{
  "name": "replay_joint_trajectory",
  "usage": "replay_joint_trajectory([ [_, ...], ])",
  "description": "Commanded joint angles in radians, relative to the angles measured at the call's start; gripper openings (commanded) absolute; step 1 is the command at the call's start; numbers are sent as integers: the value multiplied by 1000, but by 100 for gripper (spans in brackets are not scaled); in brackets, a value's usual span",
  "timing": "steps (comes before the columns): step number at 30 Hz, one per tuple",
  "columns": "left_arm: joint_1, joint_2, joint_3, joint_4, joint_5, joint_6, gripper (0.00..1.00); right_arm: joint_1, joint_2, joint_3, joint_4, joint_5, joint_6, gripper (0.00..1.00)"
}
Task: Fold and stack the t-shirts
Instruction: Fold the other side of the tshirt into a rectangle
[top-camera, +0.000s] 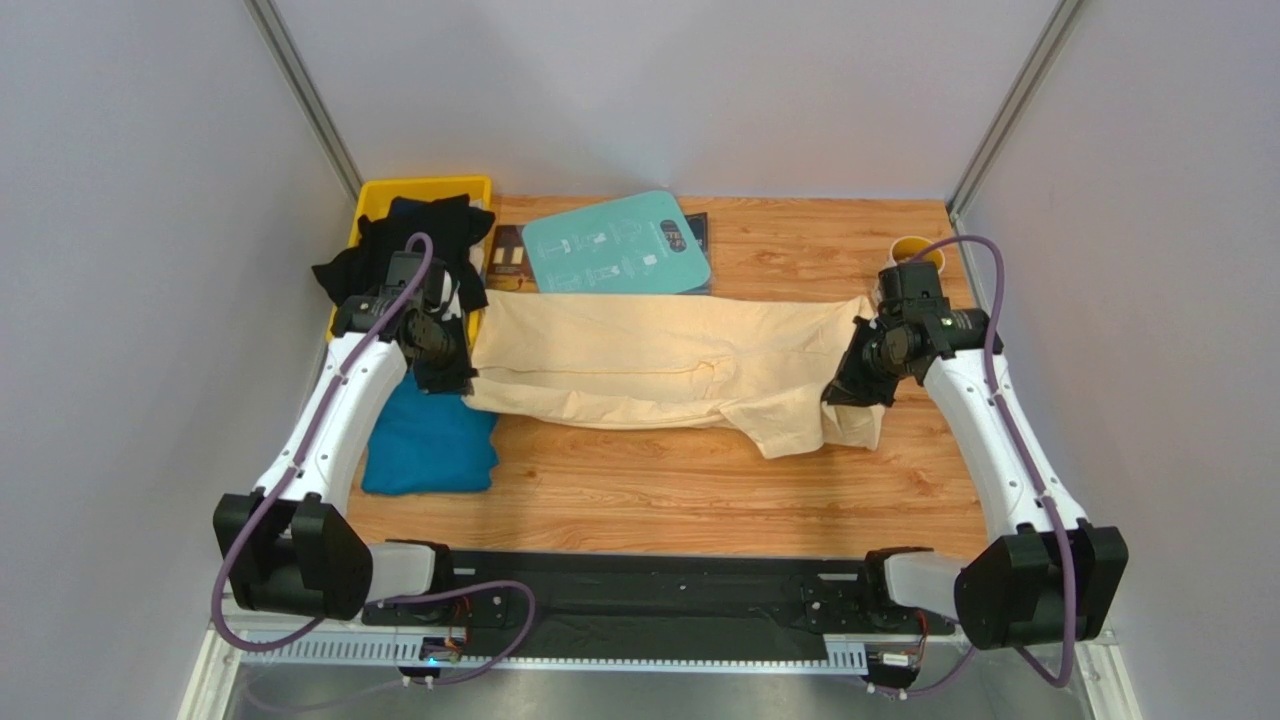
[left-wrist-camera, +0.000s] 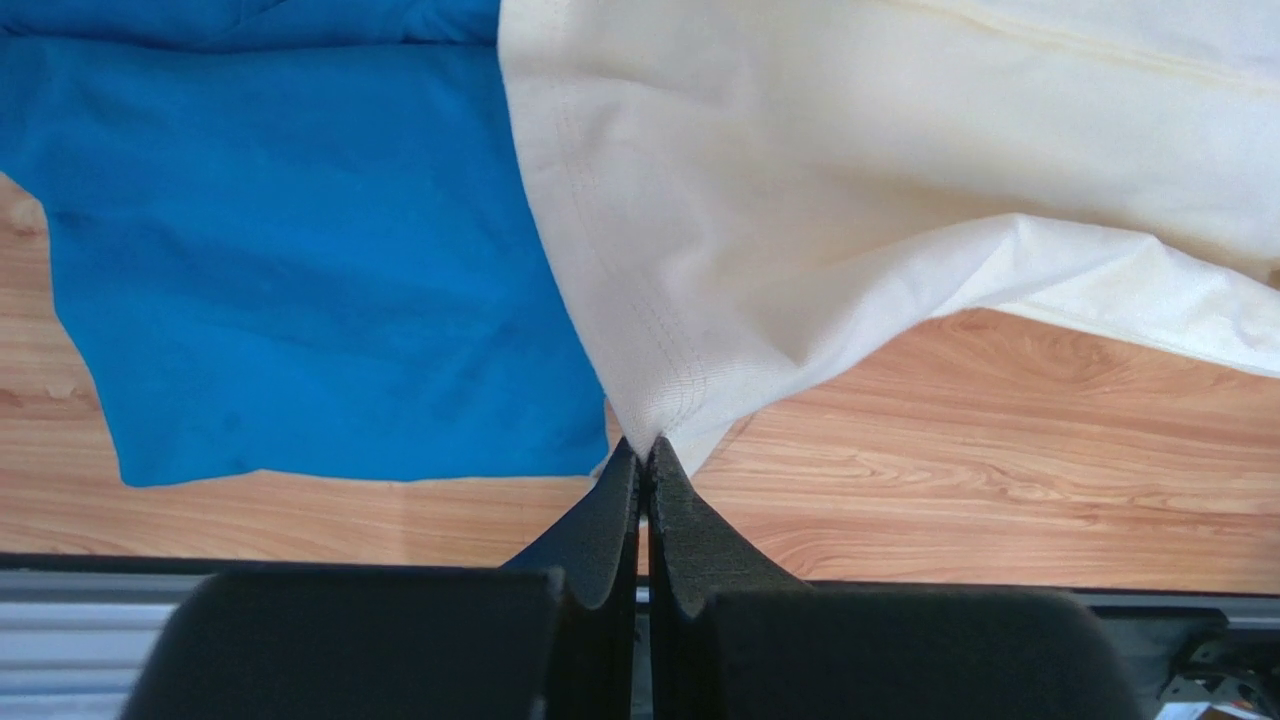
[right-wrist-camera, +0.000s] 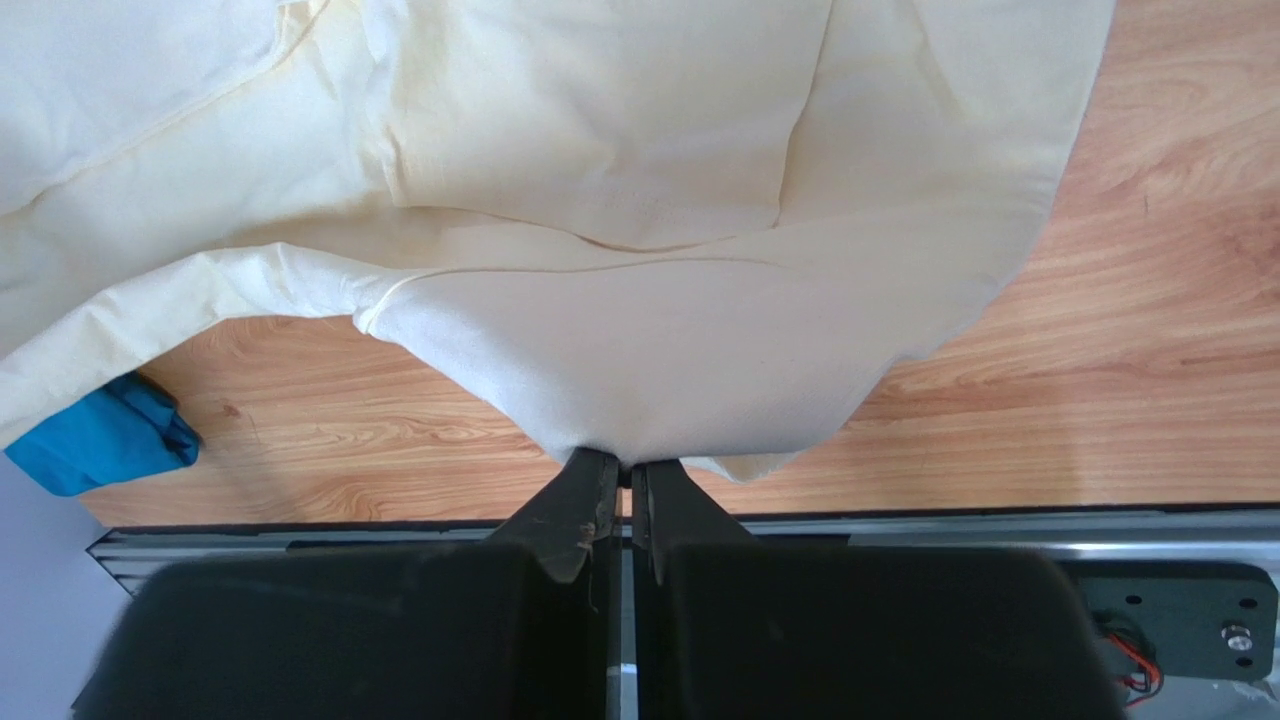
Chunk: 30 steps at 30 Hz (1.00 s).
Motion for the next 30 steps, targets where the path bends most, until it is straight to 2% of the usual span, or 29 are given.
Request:
replay_joint_trajectory([
  [1,-6,-27,-10,-46,-37,37,0,-2,-51,-12,-17,23,30,0],
  [7,-6,-47,-26,-100,-41,51,0,-3,-93,23,-59,41,52,0],
  [12,-6,-1,-15,-132,-40,59,0,-22,-50,98,-65,73,50,0],
  [18,-6,60,39,-69,-101,39,0,-80,134,302,-13,92,-10,0],
  [20,-4,103,69,-64,-130,48,0,-133,220,381,-3,69,-25,0],
  [25,-1,245,196,-78,-178,77,0,-152,377,484,-3,14,-37,0],
  [30,0,353,287,-74,-176,79,0,-153,435,534,1,-6,-43,0],
])
